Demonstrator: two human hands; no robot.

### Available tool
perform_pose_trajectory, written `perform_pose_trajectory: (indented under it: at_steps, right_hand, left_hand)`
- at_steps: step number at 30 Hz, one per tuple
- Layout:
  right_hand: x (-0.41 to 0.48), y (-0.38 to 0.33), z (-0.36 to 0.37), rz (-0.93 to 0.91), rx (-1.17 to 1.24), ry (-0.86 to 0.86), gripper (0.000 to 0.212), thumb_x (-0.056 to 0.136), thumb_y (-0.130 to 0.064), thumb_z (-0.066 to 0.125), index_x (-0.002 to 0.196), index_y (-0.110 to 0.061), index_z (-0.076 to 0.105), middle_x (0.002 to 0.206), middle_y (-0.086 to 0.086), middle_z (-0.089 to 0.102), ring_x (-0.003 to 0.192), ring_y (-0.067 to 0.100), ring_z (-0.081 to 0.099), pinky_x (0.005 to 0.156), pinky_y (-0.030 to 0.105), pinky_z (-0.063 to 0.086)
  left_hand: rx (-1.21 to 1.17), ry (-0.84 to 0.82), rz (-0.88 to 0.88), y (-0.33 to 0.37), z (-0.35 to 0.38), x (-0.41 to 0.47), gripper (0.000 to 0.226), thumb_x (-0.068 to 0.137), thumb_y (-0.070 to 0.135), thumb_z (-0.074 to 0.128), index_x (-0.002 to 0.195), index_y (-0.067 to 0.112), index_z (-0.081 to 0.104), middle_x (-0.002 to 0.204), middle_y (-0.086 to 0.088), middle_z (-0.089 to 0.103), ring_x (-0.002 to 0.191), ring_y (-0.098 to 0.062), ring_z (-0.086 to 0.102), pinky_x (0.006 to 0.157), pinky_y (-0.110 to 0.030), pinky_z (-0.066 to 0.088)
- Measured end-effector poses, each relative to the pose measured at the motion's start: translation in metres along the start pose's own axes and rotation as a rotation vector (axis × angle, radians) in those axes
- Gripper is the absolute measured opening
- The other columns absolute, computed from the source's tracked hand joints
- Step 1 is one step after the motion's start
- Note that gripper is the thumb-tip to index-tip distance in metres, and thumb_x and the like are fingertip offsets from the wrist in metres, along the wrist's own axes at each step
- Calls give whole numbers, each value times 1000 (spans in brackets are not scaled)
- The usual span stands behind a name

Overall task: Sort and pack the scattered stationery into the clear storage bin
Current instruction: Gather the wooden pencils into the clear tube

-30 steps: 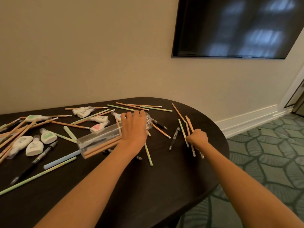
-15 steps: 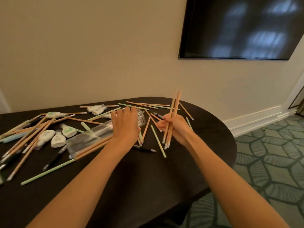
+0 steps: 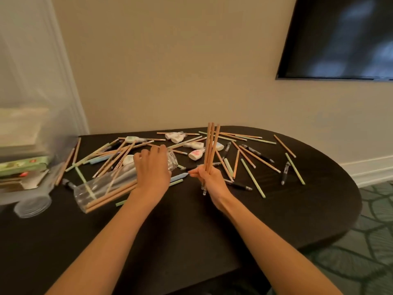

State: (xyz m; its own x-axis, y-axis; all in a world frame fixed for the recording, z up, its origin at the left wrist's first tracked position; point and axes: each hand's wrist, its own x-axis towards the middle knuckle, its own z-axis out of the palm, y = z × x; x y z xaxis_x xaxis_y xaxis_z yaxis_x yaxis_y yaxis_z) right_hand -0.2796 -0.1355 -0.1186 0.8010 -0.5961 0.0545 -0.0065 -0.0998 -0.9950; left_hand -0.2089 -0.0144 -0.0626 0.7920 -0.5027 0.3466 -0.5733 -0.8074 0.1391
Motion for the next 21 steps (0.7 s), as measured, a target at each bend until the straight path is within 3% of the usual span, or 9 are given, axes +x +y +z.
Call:
perform_pose_trajectory:
  at_steps: [3, 6, 11, 14, 18, 21]
  right_hand:
    - [-2, -10, -3, -42, -97, -69, 20, 100, -13, 37, 92, -15, 55, 83, 2, 63, 77, 8, 59, 80, 19, 49]
    - [-3, -19, -8, -114, -398, -246, 15, 100, -13, 37, 100, -15, 52, 74, -1, 59, 66, 5, 56, 65, 15, 47]
    - [-1, -21, -8, -87, -730, -330, 17, 99, -10, 38, 98, -15, 53, 74, -3, 57, 71, 8, 56, 71, 19, 45]
    - [7, -29, -12, -131, -1034, -278, 19, 96, -6, 43, 110, -15, 52, 93, 3, 59, 90, 18, 58, 84, 30, 47]
    - [13, -48, -12, -484, -1529, -67, 41, 90, -5, 54, 128, -17, 44, 125, 7, 55, 119, 25, 48, 103, 38, 35]
    - [12, -64, 5, -828, -1655, 1, 41, 86, -10, 61, 125, -14, 49, 122, 8, 55, 117, 26, 48, 103, 37, 33]
  left_hand:
    - [-42, 14, 4, -7, -2, -3, 68, 85, 25, 65, 142, 18, 29, 144, -6, 37, 134, -26, 32, 110, -40, 23]
    - [-143, 49, -12, -13, -9, -2, 69, 84, 27, 67, 142, 19, 31, 143, -5, 39, 134, -24, 32, 110, -39, 22]
    - [-272, 113, -20, -22, -24, -3, 70, 83, 28, 67, 143, 19, 31, 140, -4, 41, 131, -24, 35, 108, -37, 26]
    - [-241, 107, 13, -30, -26, -5, 72, 83, 28, 68, 144, 20, 29, 142, -3, 39, 132, -23, 32, 109, -36, 24]
    - [-173, 16, 53, -37, -26, -9, 70, 84, 28, 67, 143, 22, 30, 145, -1, 36, 135, -22, 29, 111, -38, 22]
    - [-185, -48, 87, -35, -28, -10, 69, 83, 29, 67, 142, 22, 32, 145, 0, 37, 134, -21, 31, 109, -37, 25]
